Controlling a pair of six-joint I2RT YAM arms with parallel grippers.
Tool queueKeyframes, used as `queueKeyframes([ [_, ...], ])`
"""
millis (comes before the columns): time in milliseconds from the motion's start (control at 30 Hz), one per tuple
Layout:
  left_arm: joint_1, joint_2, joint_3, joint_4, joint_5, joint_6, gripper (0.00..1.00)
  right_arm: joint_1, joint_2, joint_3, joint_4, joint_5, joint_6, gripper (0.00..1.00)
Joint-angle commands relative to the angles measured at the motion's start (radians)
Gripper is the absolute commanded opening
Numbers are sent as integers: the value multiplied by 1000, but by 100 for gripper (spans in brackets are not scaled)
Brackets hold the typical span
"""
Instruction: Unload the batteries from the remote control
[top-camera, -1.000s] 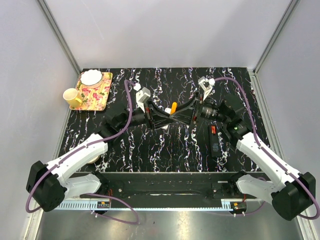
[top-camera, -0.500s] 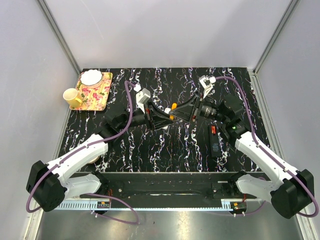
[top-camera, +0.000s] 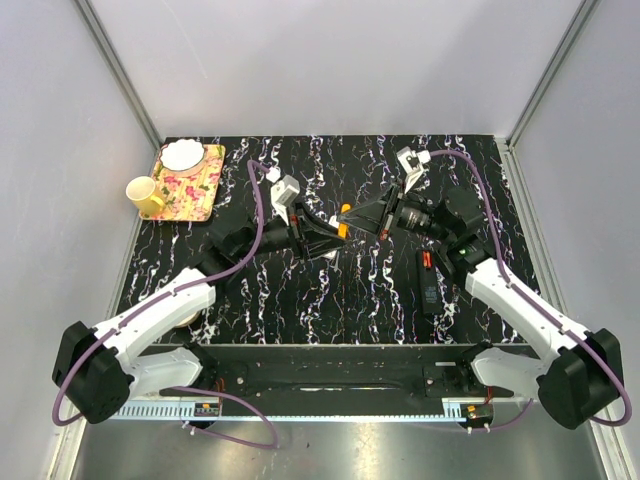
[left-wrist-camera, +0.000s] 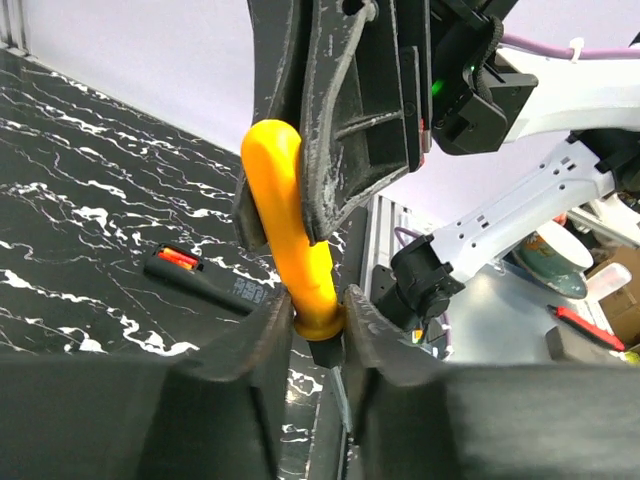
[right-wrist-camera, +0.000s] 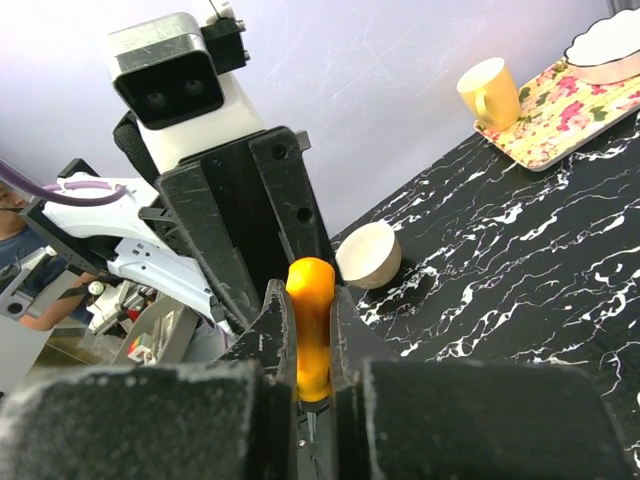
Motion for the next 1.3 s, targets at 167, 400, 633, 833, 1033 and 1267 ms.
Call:
queueKeyframes([
  [167,-8,-61,11,-106,-172,126,85,8,-77,18,-221,148,-136,0],
  [400,-8,-125,-10,-328,-439,205,94,8,-183,-43,-351,413,-237,0],
  [633,-7,-27,-6,-489,-616,248,94,10,-313,-114,-398,671,-282,0],
  [833,-8,196,62,-551,-674,232,94,8,-390,-152,-411,749,-303,0],
  [1033,-13,462,195,-548,-706,240,94,8,-366,-136,-444,752,-315,0],
  [1267,-30,672,318,-525,-786,263,92,10,-399,-146,-447,765,-320,0],
])
